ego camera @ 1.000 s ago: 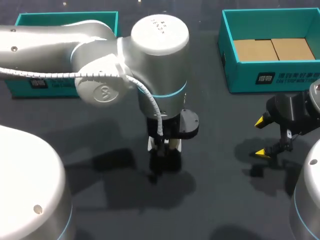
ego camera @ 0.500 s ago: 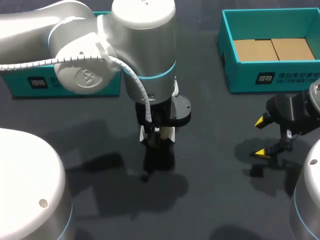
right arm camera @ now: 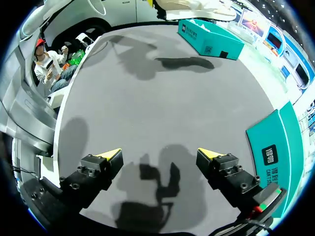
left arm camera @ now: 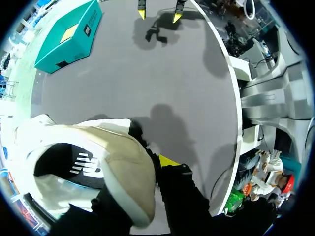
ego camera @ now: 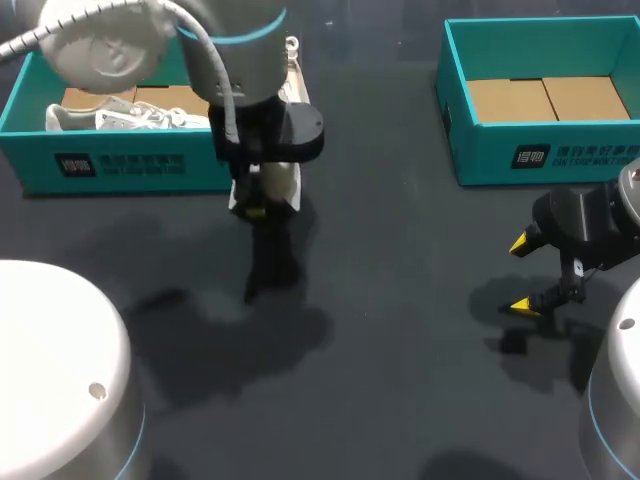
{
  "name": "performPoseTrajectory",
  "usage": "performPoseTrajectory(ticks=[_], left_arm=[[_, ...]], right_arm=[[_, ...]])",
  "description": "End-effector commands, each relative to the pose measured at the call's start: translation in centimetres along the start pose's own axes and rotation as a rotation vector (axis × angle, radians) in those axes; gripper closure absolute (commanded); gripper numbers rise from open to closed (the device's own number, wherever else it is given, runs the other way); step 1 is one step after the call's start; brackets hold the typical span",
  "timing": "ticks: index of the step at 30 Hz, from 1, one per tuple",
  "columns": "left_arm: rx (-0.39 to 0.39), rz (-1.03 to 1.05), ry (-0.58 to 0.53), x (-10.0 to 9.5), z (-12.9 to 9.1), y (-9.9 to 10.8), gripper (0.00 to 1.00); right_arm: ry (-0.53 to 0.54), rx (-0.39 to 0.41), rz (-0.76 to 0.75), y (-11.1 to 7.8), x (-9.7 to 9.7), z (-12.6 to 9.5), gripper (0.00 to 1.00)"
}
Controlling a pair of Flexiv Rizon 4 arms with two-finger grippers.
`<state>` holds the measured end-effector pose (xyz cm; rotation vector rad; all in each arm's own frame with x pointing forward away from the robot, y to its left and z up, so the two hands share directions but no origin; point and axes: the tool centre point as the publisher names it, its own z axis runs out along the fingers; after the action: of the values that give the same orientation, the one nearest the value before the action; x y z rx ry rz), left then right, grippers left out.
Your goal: Take the shoe out of the shoebox, open the shoe tongue, remove and reinsert the insole, then place the shoe into the shoebox
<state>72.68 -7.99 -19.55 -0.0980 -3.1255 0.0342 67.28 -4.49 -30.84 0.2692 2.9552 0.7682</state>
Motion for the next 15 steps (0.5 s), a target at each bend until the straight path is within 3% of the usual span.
performPoseTrajectory(ticks=[1,10,15], left_arm=[[0.039,0.002,-0.005,0.3,-1.5,2.8,1.0],[0.039,0.002,-0.005,0.3,-1.5,2.8,1.0],[0.06,0.065,0.034,-3.6,-2.0,6.9,1.0]], right_arm=[[-0.002,0.001,-0.001,0.0,0.1,0.0,0.0],[-0.002,0.001,-0.001,0.0,0.1,0.0,0.0],[-0.002,0.001,-0.001,0.0,0.1,0.0,0.0]])
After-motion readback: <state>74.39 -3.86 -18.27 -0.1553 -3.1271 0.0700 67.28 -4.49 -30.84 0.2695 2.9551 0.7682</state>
